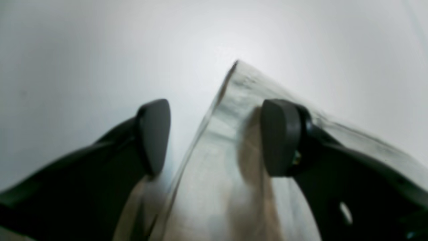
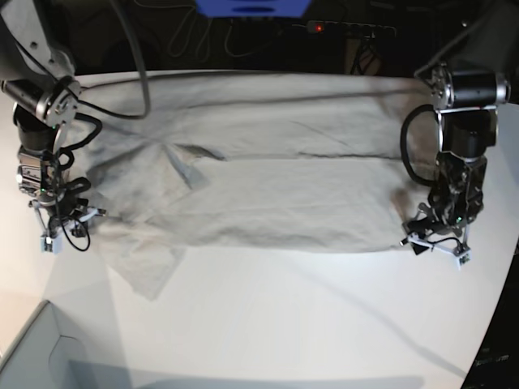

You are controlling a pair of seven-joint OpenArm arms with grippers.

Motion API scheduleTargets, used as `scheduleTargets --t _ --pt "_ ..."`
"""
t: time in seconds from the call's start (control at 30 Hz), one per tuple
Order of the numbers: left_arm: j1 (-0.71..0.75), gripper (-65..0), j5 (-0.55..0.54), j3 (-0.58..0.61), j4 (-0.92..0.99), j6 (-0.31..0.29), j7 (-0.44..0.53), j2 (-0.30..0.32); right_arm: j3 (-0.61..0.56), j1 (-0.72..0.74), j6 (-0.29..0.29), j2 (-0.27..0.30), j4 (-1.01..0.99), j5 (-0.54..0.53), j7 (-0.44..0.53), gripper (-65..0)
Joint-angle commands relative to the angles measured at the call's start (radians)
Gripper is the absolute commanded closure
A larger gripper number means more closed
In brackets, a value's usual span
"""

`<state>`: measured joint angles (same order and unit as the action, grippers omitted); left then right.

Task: Layout the t-shirt on the table in an organized manner, then fold the t-shirt properly
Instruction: 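Move both grippers to the shirt's opposite edge and grasp it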

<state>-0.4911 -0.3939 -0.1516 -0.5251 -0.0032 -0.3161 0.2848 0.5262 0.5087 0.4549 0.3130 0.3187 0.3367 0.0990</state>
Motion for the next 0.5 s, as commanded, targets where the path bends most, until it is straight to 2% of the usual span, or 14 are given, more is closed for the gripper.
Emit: scheduleTargets --t 0.0,0.2,0.27,0.37,0.47 --pt "-0.028 -41.3 -0.001 0.014 -0.011 -0.004 0.016 0.011 -0.002 0.006 0.002 0.004 -0.002 0.023 -0.052 0.0" --pt "-0.044 -41.2 -0.003 0.047 0.046 -0.004 0.016 0.012 -0.002 0.006 0.002 0.01 -0.002 0.023 -0.052 0.0" --pt "-0.047 -38.8 -0.006 0.048 0.07 -0.004 0.016 0.015 -0.002 0.006 0.002 0.01 -0.002 0.023 -0.052 0.0" --pt "-0.047 -25.7 -0.003 0.054 0.087 -0.004 0.019 0.017 -0.002 0.005 0.002 0.012 -0.002 0.023 -0.052 0.0" --pt "-0.045 -4.2 -0.003 0.057 0.089 -0.004 0.059 0.014 -0.002 0.005 0.002 0.012 -0.002 0.023 -0.052 0.0"
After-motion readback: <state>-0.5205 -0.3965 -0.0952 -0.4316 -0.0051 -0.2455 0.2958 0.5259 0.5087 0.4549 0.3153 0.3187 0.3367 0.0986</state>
